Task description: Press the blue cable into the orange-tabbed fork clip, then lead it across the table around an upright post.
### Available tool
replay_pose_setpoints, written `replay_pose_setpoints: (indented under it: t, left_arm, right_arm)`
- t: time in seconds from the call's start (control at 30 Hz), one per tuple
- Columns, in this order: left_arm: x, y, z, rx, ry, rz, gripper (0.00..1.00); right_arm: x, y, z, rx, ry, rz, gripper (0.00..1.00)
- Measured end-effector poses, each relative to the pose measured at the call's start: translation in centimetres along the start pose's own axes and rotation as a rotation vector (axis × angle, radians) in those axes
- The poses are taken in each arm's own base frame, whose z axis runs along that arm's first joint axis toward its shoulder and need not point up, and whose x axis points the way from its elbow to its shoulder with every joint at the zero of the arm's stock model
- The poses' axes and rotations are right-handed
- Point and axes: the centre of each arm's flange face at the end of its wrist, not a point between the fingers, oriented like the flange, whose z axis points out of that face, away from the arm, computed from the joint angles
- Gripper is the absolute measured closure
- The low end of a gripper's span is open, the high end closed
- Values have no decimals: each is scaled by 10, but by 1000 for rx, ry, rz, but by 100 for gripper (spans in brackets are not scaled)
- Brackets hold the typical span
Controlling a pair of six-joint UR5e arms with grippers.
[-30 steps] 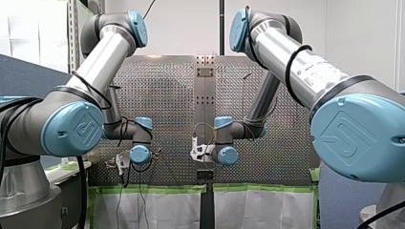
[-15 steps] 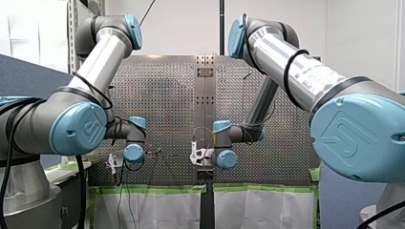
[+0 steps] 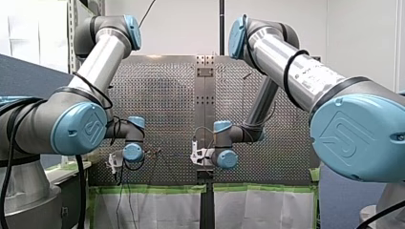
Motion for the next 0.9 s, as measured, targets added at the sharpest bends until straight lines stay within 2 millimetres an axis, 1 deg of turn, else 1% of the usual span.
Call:
replay_pose_setpoints:
  t: [0.9]
  left_arm:
    - [-2,0,5,5,28,-44,99]
  right_arm:
    - [1,-3,3,-6,7,7,100]
